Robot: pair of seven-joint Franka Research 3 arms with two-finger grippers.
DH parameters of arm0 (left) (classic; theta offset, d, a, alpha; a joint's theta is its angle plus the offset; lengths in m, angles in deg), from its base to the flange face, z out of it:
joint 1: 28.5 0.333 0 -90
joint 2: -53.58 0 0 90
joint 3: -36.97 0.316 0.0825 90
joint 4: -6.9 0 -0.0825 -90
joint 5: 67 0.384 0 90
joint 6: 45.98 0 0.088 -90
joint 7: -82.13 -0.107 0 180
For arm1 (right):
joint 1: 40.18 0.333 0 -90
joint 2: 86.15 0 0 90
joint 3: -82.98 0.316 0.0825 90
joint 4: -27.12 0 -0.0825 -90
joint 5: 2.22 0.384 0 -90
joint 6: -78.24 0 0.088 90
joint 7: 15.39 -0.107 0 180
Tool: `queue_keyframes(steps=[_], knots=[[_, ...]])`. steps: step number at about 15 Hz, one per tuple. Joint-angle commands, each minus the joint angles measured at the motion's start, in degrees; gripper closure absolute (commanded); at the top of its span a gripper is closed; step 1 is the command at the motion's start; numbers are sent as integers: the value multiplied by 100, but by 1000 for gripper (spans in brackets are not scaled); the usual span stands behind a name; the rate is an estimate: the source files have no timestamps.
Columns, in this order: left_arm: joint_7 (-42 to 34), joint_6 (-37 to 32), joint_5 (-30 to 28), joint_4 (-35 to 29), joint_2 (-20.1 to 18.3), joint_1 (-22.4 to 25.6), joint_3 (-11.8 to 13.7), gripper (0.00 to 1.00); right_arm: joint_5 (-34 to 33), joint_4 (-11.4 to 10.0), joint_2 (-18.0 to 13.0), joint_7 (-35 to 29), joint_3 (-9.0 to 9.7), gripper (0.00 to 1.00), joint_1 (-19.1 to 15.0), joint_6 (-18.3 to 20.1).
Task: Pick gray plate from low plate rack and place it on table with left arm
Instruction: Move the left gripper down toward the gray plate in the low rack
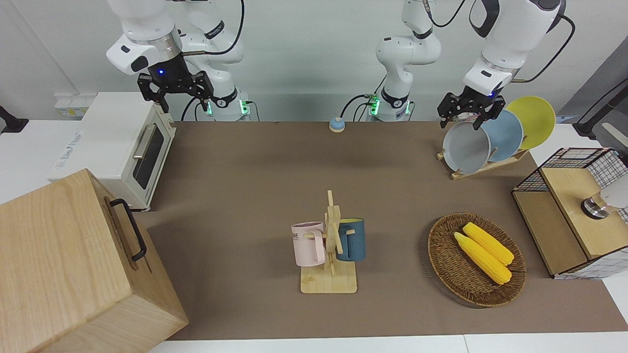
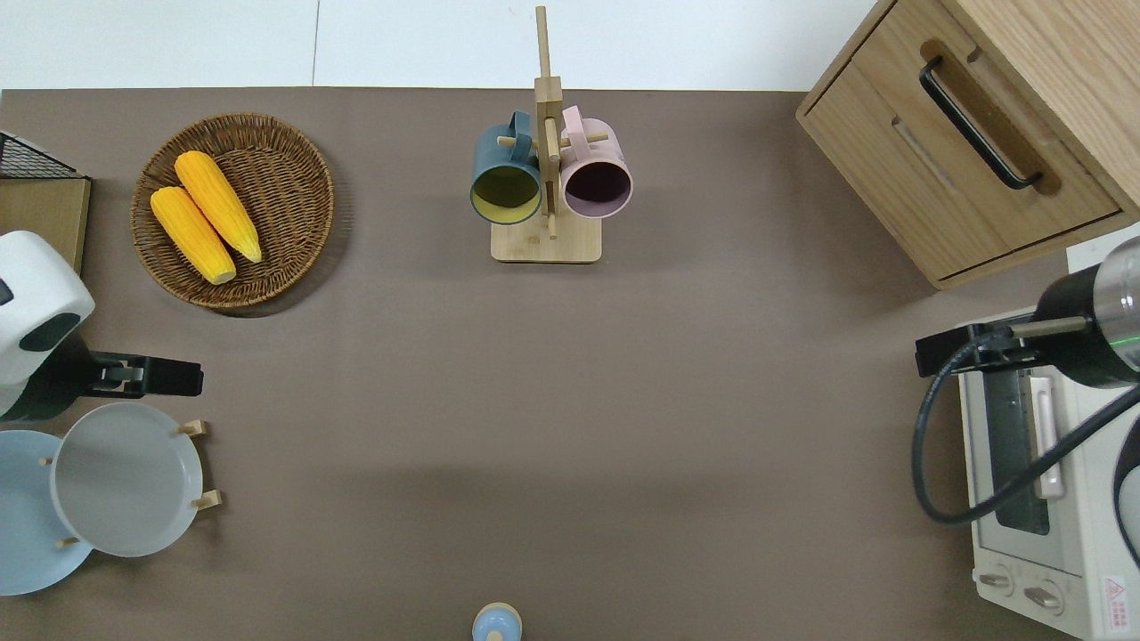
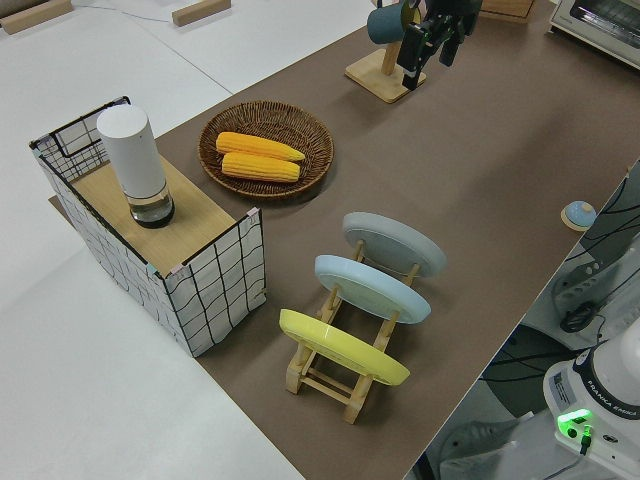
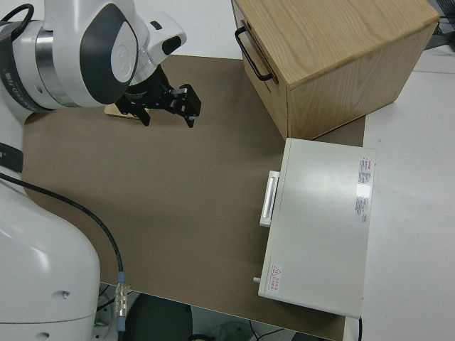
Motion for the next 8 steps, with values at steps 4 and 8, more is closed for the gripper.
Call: queue_keyframes(steps=[4, 8], knots=[[51, 53, 100, -162, -172, -13, 9, 7, 34, 35, -14, -1, 38, 11, -41, 84], [51, 44, 91, -162, -181, 22, 18, 7, 34, 35, -14, 8, 38, 11, -41, 84]])
